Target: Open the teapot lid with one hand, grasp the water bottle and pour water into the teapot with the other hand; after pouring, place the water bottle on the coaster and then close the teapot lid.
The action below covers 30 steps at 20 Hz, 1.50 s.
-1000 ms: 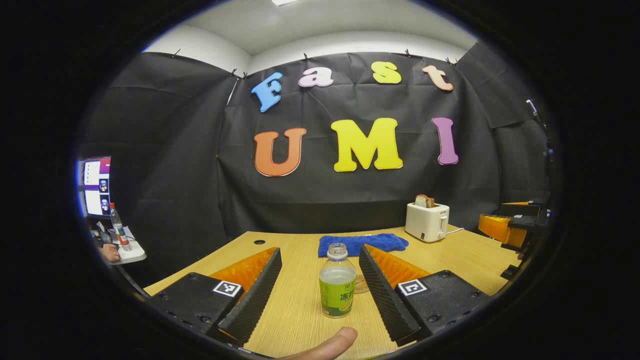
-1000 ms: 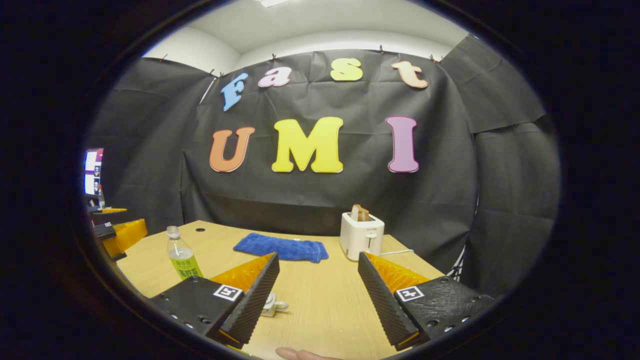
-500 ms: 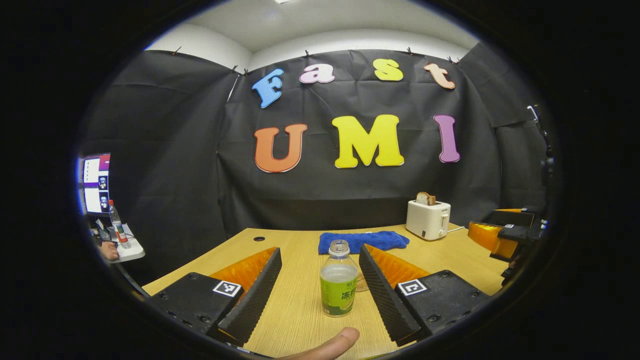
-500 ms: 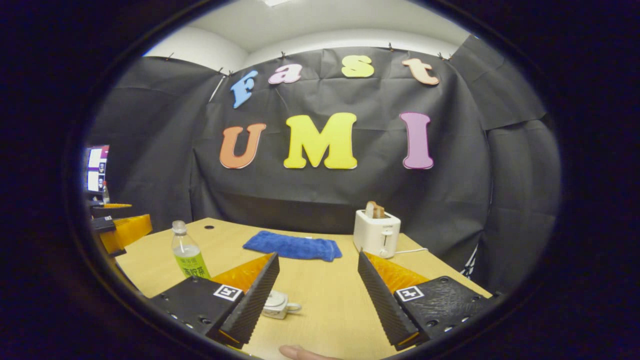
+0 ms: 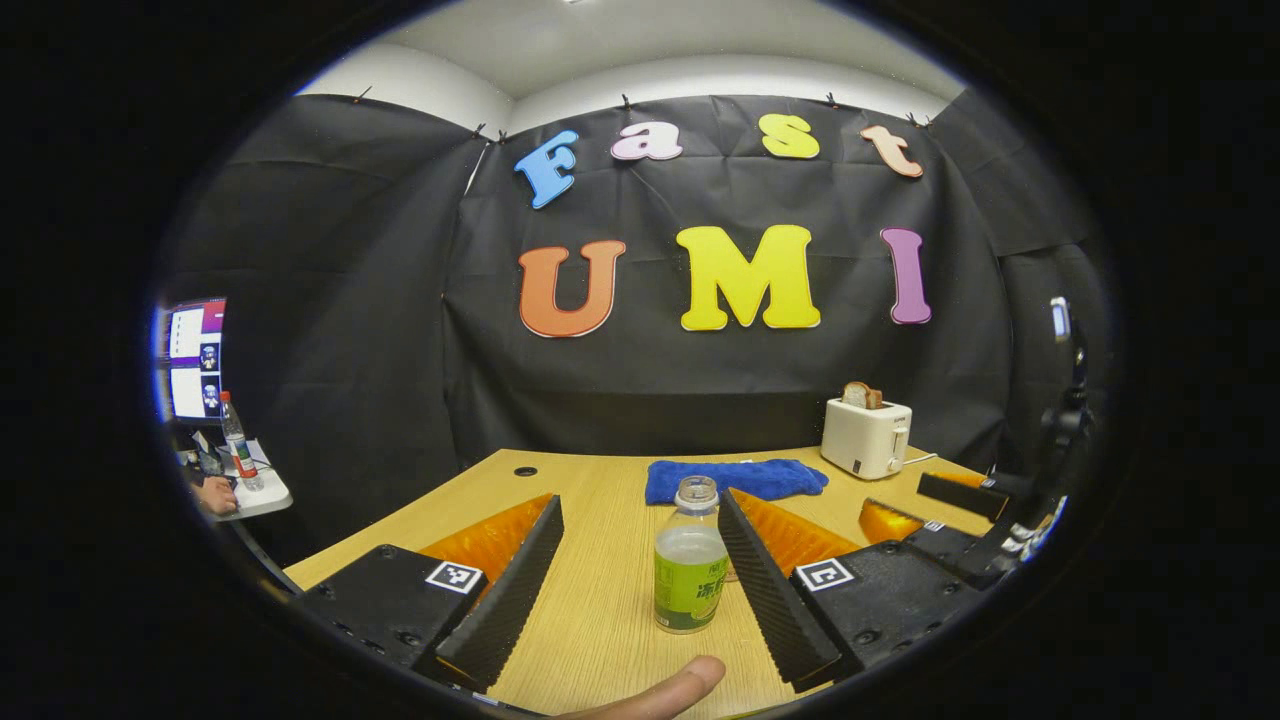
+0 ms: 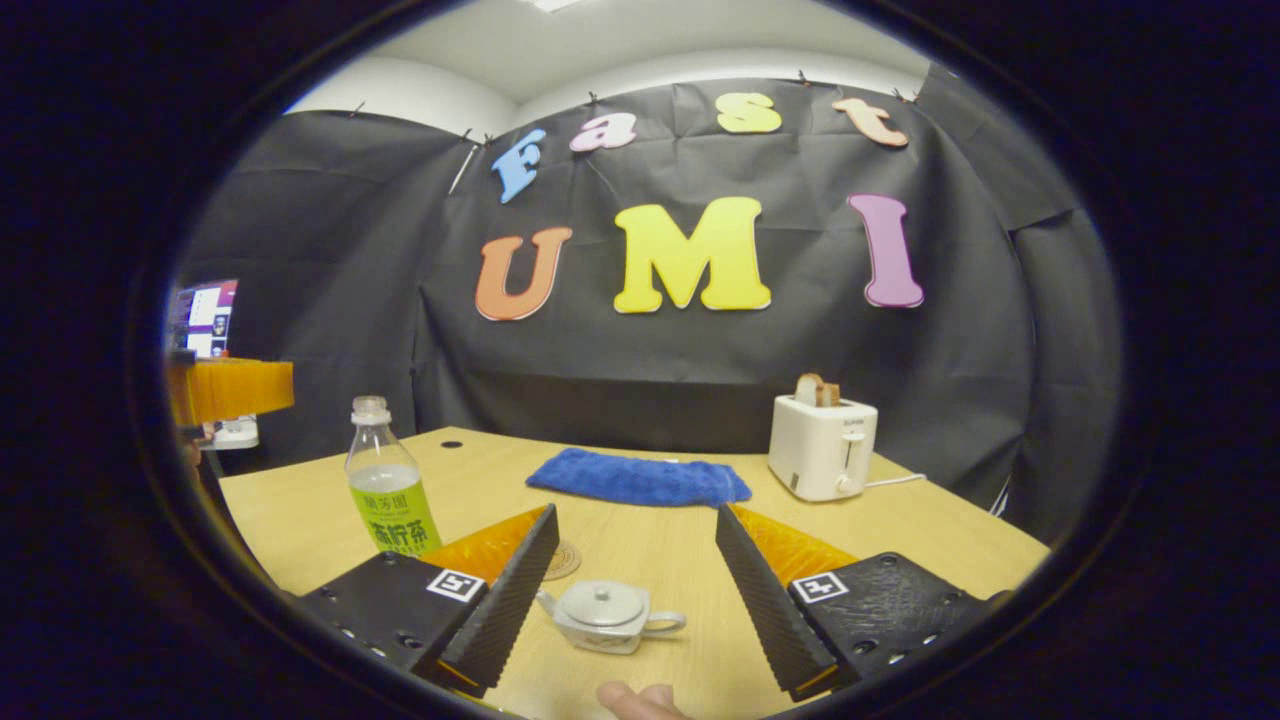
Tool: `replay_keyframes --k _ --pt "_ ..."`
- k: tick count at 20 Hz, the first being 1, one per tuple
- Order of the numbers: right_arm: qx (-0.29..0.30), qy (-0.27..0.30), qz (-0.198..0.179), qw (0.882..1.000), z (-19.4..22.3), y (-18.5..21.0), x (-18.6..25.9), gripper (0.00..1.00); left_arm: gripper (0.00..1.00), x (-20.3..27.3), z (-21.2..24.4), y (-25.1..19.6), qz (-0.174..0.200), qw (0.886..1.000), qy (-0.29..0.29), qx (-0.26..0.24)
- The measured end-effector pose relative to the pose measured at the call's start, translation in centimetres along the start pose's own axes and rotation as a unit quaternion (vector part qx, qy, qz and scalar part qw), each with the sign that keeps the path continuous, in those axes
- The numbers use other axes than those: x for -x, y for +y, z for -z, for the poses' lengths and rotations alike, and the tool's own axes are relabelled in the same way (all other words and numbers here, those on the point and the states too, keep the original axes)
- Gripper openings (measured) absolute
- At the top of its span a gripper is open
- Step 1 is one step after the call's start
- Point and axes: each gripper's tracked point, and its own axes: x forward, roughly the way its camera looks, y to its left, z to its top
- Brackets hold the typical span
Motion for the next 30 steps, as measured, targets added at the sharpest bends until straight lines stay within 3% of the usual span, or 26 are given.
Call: replay_keyframes --k 6,12,14,18,19,30 --pt "-0.012 0.013 -0.018 1.0 2.9 0.6 -2.2 0.89 0.98 -0.5 0.5 0.6 -0.004 1.0 0.004 0.002" --pt "0.003 0.029 -0.048 0.998 4.5 1.1 -3.3 0.54 0.98 -0.9 1.1 0.1 0.0 1.0 0.009 -0.006" --pt "0.008 0.047 -0.064 0.997 5.4 1.4 -3.1 0.52 0.98 -1.0 1.3 0.1 0.001 1.0 0.012 -0.008" --pt "-0.003 0.052 -0.08 0.995 5.3 1.8 -3.2 0.12 0.98 -1.1 1.3 0.1 0.003 1.0 0.011 -0.007" --pt "-0.001 0.052 -0.079 0.995 5.3 1.8 -3.2 0.08 0.98 -1.1 1.3 0.0 0.005 1.0 0.011 -0.008" --pt "-0.03 0.034 -0.092 0.995 4.3 1.7 -2.3 0.0 0.98 -2.6 2.9 -0.5 0.028 0.999 0.015 -0.016"
